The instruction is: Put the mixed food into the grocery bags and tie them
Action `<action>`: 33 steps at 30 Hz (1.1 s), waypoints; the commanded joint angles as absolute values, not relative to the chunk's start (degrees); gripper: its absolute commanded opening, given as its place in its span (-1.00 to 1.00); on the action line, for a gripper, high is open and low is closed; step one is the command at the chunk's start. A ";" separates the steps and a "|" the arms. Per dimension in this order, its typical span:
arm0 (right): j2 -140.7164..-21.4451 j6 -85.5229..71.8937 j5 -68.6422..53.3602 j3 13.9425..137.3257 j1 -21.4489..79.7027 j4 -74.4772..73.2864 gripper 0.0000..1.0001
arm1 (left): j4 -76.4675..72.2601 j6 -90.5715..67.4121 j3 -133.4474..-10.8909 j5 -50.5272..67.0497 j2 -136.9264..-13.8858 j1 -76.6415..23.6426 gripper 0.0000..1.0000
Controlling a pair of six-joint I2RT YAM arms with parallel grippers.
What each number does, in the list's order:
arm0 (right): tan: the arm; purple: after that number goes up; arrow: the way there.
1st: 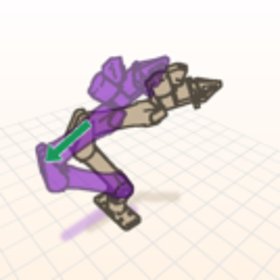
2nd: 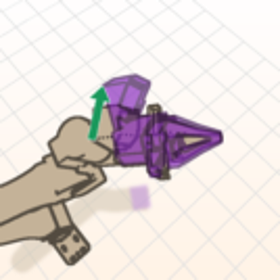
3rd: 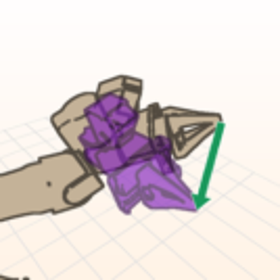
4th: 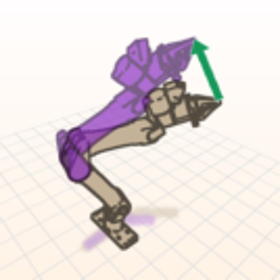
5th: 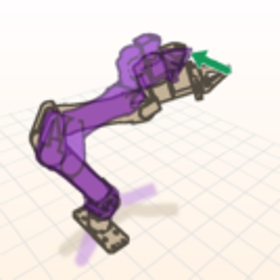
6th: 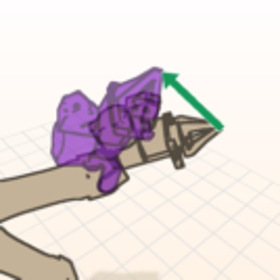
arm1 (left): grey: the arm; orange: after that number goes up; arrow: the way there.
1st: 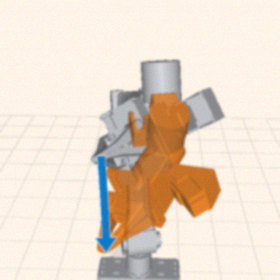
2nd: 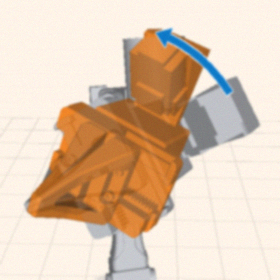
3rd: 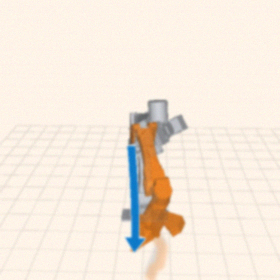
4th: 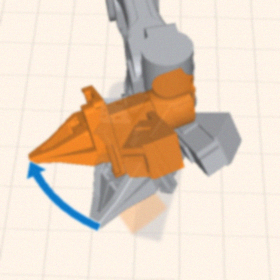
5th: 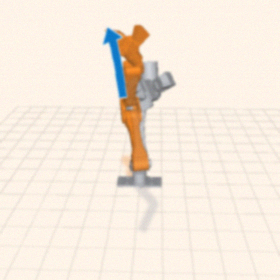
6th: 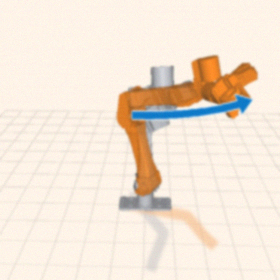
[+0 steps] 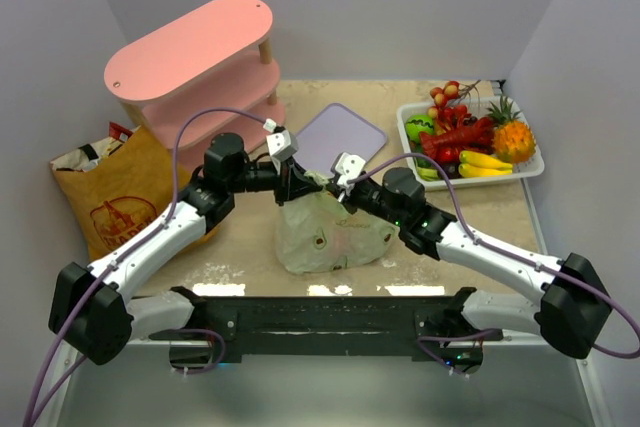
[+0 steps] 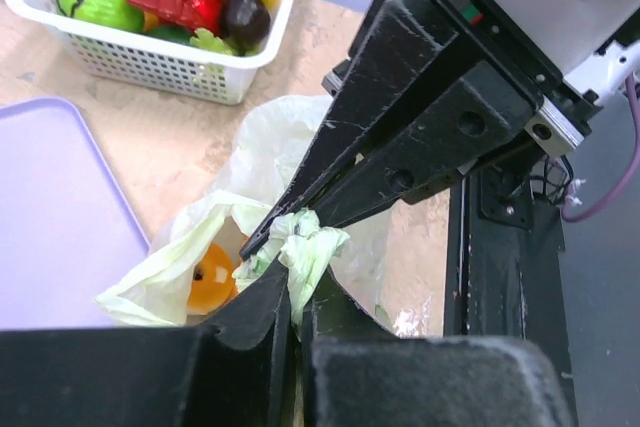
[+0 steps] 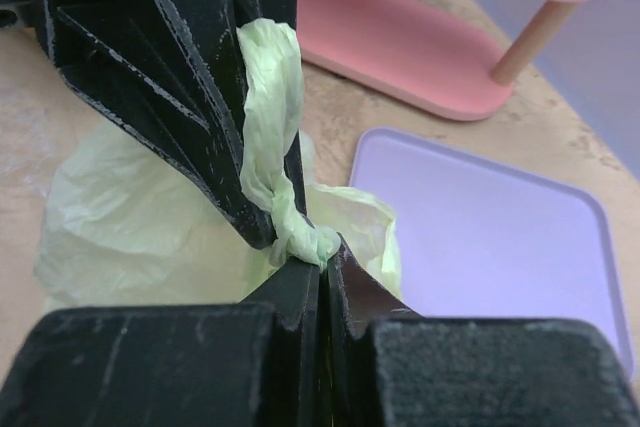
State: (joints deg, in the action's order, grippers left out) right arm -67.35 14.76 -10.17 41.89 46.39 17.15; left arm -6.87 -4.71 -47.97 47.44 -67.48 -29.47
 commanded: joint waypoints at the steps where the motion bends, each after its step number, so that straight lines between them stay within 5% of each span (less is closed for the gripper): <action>1: -66.18 15.46 -0.09 39.90 45.35 28.56 -1.00 | -9.76 -8.70 -47.28 49.48 -66.01 -29.97 -0.40; 4: -67.50 16.87 -1.40 40.78 45.26 27.95 -1.00 | -8.09 -7.83 -48.77 49.48 -65.66 -29.88 -0.01; 10: -67.59 18.37 -2.72 41.66 45.35 25.93 -1.00 | -3.26 -3.78 -51.94 45.19 -62.58 -29.88 0.41; 33: -69.79 19.51 -6.77 45.44 45.26 19.87 -1.00 | 5.71 6.50 -60.73 34.47 -71.01 -35.06 0.73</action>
